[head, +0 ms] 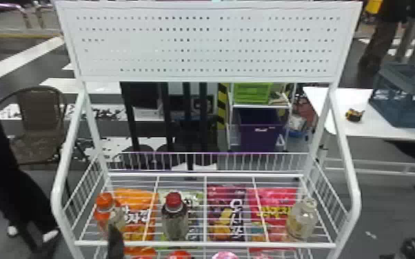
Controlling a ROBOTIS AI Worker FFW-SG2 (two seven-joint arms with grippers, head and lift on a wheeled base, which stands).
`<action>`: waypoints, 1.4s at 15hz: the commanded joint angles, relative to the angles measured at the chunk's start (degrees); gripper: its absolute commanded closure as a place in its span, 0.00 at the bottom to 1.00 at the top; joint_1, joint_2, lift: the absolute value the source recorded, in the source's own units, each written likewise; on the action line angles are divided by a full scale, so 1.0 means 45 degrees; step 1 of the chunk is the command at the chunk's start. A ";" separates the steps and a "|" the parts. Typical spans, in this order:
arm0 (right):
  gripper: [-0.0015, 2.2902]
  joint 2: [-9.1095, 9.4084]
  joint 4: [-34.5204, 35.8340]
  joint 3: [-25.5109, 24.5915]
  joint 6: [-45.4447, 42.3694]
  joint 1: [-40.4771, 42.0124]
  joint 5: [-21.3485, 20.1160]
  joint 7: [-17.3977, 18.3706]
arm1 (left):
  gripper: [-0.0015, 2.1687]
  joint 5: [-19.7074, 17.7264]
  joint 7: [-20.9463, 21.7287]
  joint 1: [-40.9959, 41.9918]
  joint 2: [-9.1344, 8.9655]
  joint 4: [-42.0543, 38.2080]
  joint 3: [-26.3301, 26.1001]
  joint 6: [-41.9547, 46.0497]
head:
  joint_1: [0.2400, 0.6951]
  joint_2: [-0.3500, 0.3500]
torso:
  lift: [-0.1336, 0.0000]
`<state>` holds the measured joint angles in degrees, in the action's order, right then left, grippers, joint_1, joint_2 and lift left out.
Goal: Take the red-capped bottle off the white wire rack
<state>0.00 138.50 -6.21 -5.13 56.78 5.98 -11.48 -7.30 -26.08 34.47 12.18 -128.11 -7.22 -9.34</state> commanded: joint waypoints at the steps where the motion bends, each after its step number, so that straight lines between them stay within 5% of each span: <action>1: 0.49 0.0011 0.0002 0.0012 -0.0002 -0.0001 0.0000 -0.0008 | 0.03 0.0588 -0.0338 -0.0649 0.0027 0.2004 -0.1639 0.1147 | 0.57 0.50 | 1.00; 7: 0.49 0.0000 0.0081 -0.0007 -0.0314 0.0253 0.0000 -0.0008 | 0.03 0.0646 -0.1139 -0.3305 -0.0168 0.5832 -0.3885 0.2319 | 0.57 0.50 | 1.00; 21: 0.49 0.0011 0.0042 -0.0066 -0.1916 0.0995 0.0078 -0.0008 | 0.04 -0.0604 -0.0396 -0.7251 -0.0695 0.9289 -0.4236 0.1889 | 0.57 0.50 | 1.00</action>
<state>0.00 138.76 -6.51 -13.06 60.98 6.33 -11.51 -9.91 -28.18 3.24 9.23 -88.08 -26.30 -0.66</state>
